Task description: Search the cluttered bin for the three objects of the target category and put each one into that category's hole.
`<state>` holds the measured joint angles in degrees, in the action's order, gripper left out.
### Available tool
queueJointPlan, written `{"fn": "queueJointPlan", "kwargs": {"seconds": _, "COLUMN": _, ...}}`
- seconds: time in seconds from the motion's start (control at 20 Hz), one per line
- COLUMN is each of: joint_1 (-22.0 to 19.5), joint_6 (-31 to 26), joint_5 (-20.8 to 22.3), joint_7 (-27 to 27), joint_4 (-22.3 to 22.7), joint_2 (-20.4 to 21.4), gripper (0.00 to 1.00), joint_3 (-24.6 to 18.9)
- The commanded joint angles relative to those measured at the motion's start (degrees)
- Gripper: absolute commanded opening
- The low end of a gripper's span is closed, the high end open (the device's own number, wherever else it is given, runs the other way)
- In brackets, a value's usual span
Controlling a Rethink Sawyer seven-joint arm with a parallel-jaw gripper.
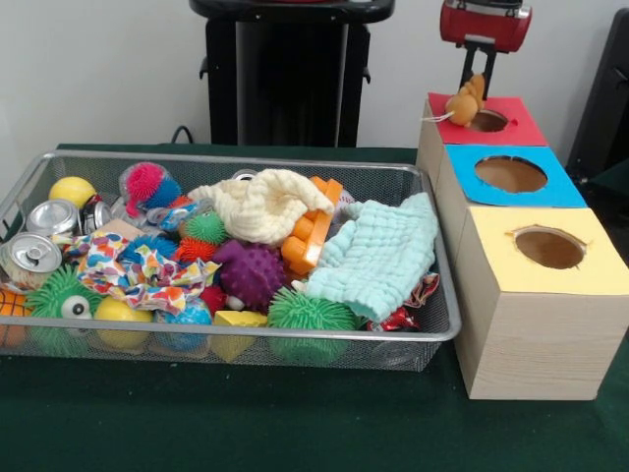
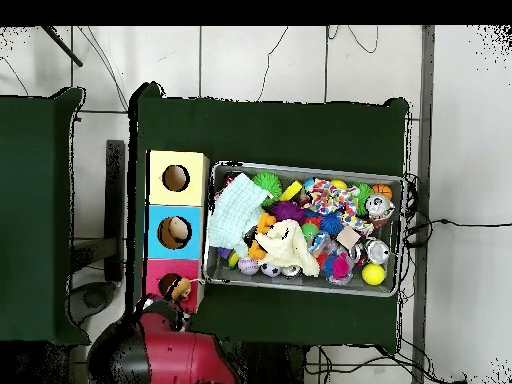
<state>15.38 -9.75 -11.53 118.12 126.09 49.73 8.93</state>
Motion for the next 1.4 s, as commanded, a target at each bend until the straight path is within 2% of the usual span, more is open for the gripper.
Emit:
{"fn": "queueJointPlan", "kwargs": {"seconds": 0.05, "joint_1": 4.0, "joint_6": -0.7, "joint_5": -6.1, "joint_7": 18.2, "joint_4": 4.5, "joint_2": -2.6, "gripper": 0.0, "joint_3": -0.1}}
{"fn": "queueJointPlan", "kwargs": {"seconds": 0.55, "joint_1": 7.0, "joint_6": -2.6, "joint_5": -9.4, "joint_7": 17.1, "joint_4": 3.1, "joint_2": -2.9, "gripper": 0.0, "joint_3": 0.9}}
{"fn": "queueJointPlan", "kwargs": {"seconds": 1.1, "joint_1": 2.6, "joint_6": -0.3, "joint_5": -10.8, "joint_7": 13.9, "joint_4": 0.7, "joint_2": -5.6, "gripper": 0.0, "joint_3": -3.2}}
{"fn": "queueJointPlan", "kwargs": {"seconds": 1.4, "joint_1": 5.0, "joint_6": -3.6, "joint_5": -10.8, "joint_7": 12.9, "joint_4": -2.4, "joint_2": -4.4, "gripper": 0.0, "joint_3": -0.1}}
